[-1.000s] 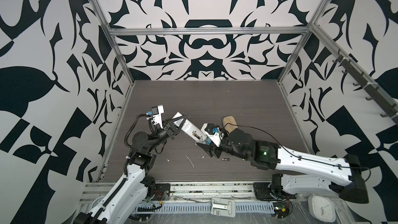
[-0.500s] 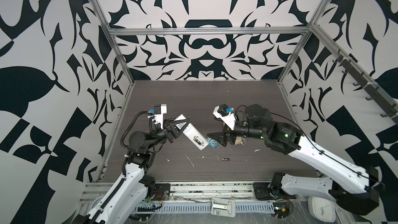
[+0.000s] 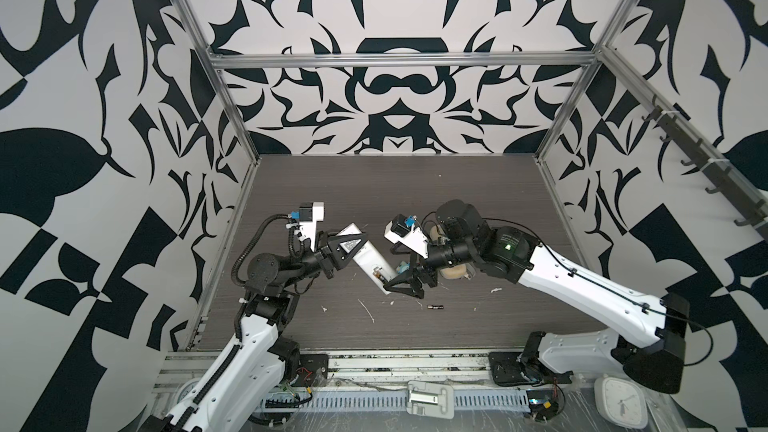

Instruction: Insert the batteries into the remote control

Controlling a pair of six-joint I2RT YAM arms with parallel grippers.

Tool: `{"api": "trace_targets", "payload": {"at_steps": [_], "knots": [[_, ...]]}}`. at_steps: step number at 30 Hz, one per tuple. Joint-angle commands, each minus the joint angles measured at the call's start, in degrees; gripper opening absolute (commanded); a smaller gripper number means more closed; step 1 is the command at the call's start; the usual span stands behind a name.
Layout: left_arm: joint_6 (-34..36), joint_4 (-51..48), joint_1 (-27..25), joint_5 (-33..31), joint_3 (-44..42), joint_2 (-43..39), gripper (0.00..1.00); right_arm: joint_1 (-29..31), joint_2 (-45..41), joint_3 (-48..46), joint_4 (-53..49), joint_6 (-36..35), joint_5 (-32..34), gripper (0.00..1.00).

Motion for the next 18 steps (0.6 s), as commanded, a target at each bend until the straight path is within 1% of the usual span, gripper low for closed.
{"api": "trace_targets", "payload": {"at_steps": [1, 8, 15, 18], "knots": [[0.09, 1.28, 0.09, 0.64, 2.02, -0.23, 0.0, -0.28, 0.46, -0.17, 5.99, 2.76, -1.29, 1.0], [0.27, 0.94, 0.09, 0.79, 2.03, -0.25, 0.0, -0.54, 2.61, 0.07, 8.71, 4.23, -0.7, 1.0], [0.23, 0.85, 0.13, 0.8, 2.09, -0.3, 0.0, -0.66, 4.08, -0.32, 9.52, 4.09, -1.14, 0.99], [0.23, 0.85, 0.15, 0.74, 2.1, -0.27, 0.0, -0.89, 4.53, -0.52, 9.97, 4.07, -1.85, 0.97]]}}
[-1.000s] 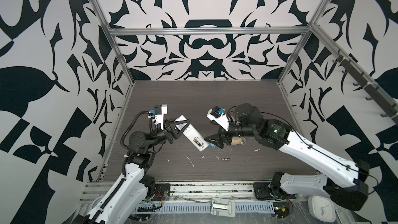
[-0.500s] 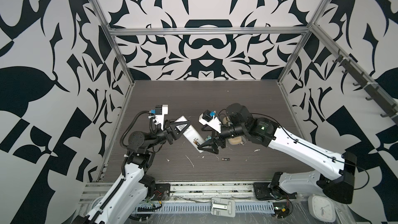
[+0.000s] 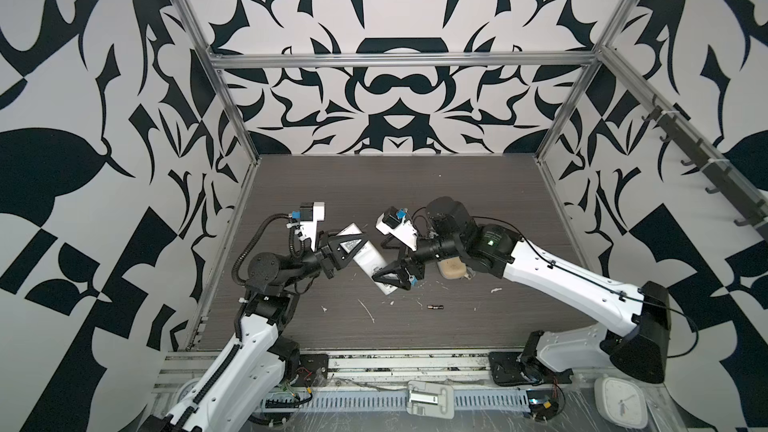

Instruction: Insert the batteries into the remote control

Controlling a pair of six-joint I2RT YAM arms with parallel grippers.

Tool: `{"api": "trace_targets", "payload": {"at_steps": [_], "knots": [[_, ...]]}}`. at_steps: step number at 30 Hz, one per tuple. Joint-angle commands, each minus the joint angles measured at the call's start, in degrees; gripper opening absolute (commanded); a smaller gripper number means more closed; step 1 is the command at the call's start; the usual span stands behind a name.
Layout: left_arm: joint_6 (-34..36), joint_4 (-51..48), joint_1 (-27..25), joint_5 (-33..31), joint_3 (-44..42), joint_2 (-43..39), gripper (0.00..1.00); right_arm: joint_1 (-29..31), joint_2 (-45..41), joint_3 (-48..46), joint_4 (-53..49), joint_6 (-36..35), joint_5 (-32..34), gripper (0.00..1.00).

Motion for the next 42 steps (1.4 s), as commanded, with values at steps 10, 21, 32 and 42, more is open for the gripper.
{"api": "trace_targets", "payload": {"at_steps": [10, 21, 32, 42], "knots": [[0.14, 1.23, 0.08, 0.51, 2.08, -0.23, 0.0, -0.44, 1.41, -0.94, 4.0, 0.33, -3.74, 0.61], [0.22, 1.05, 0.15, 0.16, 2.24, -0.34, 0.0, -0.93, 1.95, -2.89, 6.72, 0.71, -5.5, 0.29], [1.71, -0.73, 0.11, -0.66, 2.48, 0.69, 0.0, -0.96, 1.36, -2.55, 6.72, 1.62, -6.65, 0.7], [4.87, -7.45, 0.14, -3.37, 3.34, -0.13, 0.0, -0.96, -2.92, -2.64, 1.11, -2.02, -2.16, 0.71]]}}
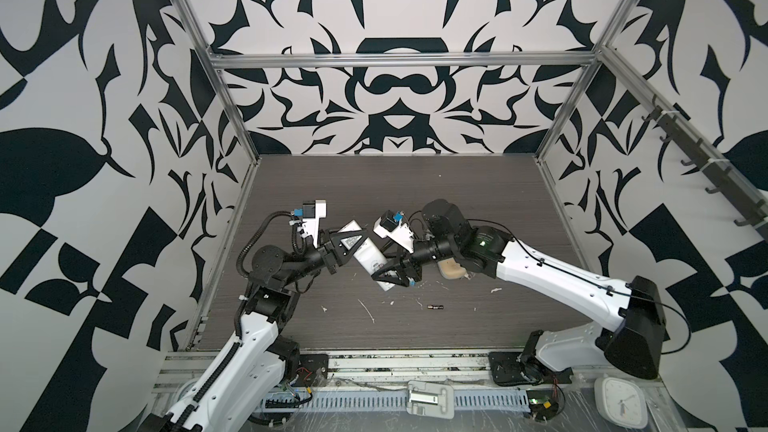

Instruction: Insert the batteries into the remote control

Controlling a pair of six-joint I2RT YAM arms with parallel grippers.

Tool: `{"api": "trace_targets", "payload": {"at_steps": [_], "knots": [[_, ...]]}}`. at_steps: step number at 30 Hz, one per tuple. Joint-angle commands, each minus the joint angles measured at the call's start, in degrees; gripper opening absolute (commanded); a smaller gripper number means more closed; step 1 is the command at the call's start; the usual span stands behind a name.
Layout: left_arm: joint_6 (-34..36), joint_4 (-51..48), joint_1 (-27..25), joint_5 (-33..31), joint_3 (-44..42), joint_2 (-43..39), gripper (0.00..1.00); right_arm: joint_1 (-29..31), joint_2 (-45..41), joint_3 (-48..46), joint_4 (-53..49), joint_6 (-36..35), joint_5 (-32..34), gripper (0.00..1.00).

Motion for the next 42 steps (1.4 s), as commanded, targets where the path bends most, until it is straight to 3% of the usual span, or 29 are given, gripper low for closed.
{"api": "trace_targets", "payload": {"at_steps": [1, 19, 42], "knots": [[1.06, -0.44, -0.11, -0.84, 1.87, -0.88, 0.0, -0.15, -4.4, 0.37, -3.08, -3.15, 2.74, 0.7], [0.23, 0.1, -0.14, -0.62, 1.88, -1.02, 0.0, -1.06, -5.32, 0.21, -7.17, -6.0, 8.89, 0.52], [-0.1, 0.54, -0.07, -0.88, 1.46, -1.2, 0.0, -1.21, -3.05, -1.01, -2.78, -4.39, 8.47, 0.48]]}}
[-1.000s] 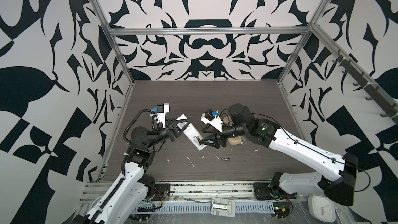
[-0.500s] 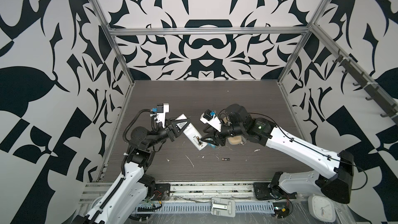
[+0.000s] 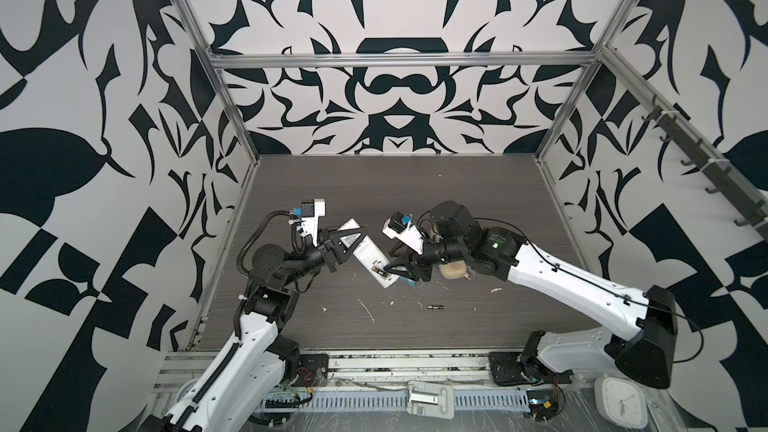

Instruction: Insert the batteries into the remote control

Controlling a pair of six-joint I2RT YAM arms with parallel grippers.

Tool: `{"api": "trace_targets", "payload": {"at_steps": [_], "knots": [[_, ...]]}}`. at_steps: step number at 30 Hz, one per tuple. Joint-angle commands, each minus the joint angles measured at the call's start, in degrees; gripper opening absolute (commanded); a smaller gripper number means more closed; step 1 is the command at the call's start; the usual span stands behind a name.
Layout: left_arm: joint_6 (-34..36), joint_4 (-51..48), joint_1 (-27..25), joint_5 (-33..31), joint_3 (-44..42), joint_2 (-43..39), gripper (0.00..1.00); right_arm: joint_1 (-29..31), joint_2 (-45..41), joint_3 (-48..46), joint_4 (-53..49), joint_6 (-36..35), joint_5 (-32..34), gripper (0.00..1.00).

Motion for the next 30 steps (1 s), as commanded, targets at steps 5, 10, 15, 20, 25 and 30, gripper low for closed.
{"api": "trace_targets", "payload": {"at_steps": [5, 10, 15, 20, 25, 30], "knots": [[-0.5, 2.09, -0.14, 0.41, 1.24, -0.84, 0.0, -0.24, -0.05, -0.72, 3.42, 0.89, -0.01, 0.47], [-0.47, 2.08, -0.09, 0.41, 1.17, -0.89, 0.0, -0.24, -0.51, -0.76, 3.35, 1.09, 0.95, 0.47], [-0.47, 2.07, -0.12, 0.43, 1.12, -0.96, 0.0, -0.31, -2.73, -1.11, 2.59, 1.05, 3.35, 0.53], [-0.47, 2.03, -0.1, 0.43, 1.28, -0.85, 0.0, -0.5, -4.11, -1.03, 1.01, 0.74, 4.8, 0.61], [-0.34, 1.58, -0.1, 0.6, 1.21, -1.02, 0.0, -0.67, -5.11, -0.81, 0.99, 1.12, 3.77, 0.73], [0.94, -0.51, -0.09, 0.52, 1.44, -1.49, 0.0, -0.68, -2.94, 0.52, 2.87, 2.53, -3.29, 0.94]]}}
